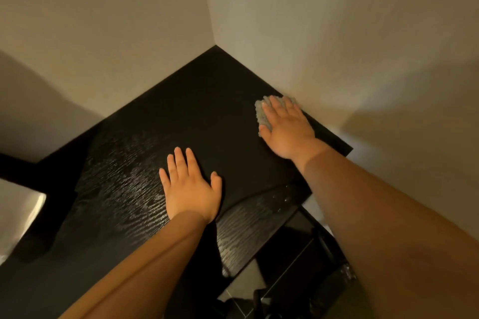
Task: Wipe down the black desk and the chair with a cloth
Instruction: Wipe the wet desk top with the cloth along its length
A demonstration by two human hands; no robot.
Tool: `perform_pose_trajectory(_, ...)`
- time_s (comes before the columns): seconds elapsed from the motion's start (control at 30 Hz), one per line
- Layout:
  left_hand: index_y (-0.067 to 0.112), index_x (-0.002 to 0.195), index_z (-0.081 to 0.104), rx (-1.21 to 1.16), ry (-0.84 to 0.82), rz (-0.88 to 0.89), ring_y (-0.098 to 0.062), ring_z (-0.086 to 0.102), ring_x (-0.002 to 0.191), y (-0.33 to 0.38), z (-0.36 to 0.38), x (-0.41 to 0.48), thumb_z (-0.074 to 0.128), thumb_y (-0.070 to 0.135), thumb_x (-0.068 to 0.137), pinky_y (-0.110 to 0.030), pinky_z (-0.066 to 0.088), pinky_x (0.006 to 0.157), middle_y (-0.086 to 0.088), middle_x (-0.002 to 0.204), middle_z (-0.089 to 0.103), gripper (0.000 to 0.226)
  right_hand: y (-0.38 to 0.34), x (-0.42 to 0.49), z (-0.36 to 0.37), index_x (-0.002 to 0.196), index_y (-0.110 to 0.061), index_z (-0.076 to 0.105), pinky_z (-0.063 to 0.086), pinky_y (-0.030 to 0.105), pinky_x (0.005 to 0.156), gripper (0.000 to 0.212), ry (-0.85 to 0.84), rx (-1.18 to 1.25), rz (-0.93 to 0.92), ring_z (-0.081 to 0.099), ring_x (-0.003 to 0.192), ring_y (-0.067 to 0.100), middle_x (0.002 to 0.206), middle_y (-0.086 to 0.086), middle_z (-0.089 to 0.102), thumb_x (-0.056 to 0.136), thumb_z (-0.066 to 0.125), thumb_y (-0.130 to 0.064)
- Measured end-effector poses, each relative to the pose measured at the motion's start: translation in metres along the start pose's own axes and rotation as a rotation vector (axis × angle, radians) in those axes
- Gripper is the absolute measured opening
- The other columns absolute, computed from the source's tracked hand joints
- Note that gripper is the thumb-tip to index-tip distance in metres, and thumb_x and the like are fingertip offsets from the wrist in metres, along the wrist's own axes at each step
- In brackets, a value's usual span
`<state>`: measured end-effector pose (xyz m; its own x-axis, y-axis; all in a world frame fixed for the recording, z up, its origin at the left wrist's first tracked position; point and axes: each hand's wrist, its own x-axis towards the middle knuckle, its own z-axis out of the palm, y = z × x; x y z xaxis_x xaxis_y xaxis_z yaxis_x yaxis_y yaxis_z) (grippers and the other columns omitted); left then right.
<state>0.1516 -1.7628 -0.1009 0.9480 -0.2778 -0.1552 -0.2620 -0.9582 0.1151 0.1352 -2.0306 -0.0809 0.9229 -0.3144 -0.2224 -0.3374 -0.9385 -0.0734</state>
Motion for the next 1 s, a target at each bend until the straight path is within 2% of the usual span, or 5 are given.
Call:
perform_pose_trajectory(0.33, 0.015, 0.170, 0.007, -0.024, 0.008, 0.004, -0.029, -0.007, 0.164, 0.001, -0.004, -0.002, 0.026, 0.060, 0.099, -0.052, -0.002, 0.132, -0.011, 0.177, -0.001, 0.086, 0.033, -0.080, 0.023, 0.166, -0.026, -0.008, -0.006, 0.043, 0.129, 0.074, -0.028, -0.037, 0.199, -0.010, 0.160, 0.028, 0.175, 0.001, -0.010, 0.105, 0.015, -0.061)
perform_pose_trajectory(0.57, 0.017, 0.169, 0.014, -0.049, 0.024, 0.084, -0.026, -0.001, 0.164, 0.000, -0.004, -0.004, 0.031, 0.056, 0.102, -0.047, 0.001, 0.133, -0.009, 0.178, 0.004, 0.080, 0.044, -0.067, 0.020, 0.167, -0.023, 0.007, 0.000, 0.042, 0.130, 0.077, 0.043, -0.015, 0.064, 0.004, 0.161, 0.027, 0.175, 0.003, 0.005, 0.101, 0.009, -0.062)
perform_pose_trajectory(0.8, 0.018, 0.168, 0.022, -0.068, 0.035, 0.124, -0.027, 0.006, 0.164, -0.001, -0.007, -0.007, 0.034, 0.054, 0.103, -0.047, 0.006, 0.133, -0.009, 0.177, 0.012, 0.075, -0.020, -0.153, 0.039, 0.167, -0.025, 0.002, -0.003, 0.045, 0.130, 0.066, -0.031, 0.045, -0.039, -0.006, 0.161, 0.026, 0.175, 0.000, -0.004, 0.106, 0.010, -0.051)
perform_pose_trajectory(0.93, 0.020, 0.167, 0.027, -0.080, 0.010, 0.207, -0.025, 0.010, 0.163, -0.007, -0.013, -0.018, 0.040, 0.051, 0.104, -0.045, 0.009, 0.133, -0.007, 0.176, 0.015, 0.071, -0.003, -0.156, 0.037, 0.165, -0.032, -0.004, -0.008, 0.041, 0.129, 0.069, -0.097, -0.001, -0.205, -0.014, 0.159, 0.020, 0.174, -0.008, -0.011, 0.104, 0.008, -0.061)
perform_pose_trajectory(1.0, 0.020, 0.167, 0.029, -0.077, -0.007, 0.270, -0.025, 0.010, 0.163, -0.018, -0.012, -0.029, 0.042, 0.049, 0.104, -0.044, 0.010, 0.133, -0.006, 0.176, 0.016, 0.070, 0.025, -0.136, 0.032, 0.166, -0.031, -0.001, -0.001, 0.045, 0.130, 0.076, -0.042, -0.054, -0.127, -0.007, 0.161, 0.026, 0.175, -0.004, -0.005, 0.100, -0.002, -0.069)
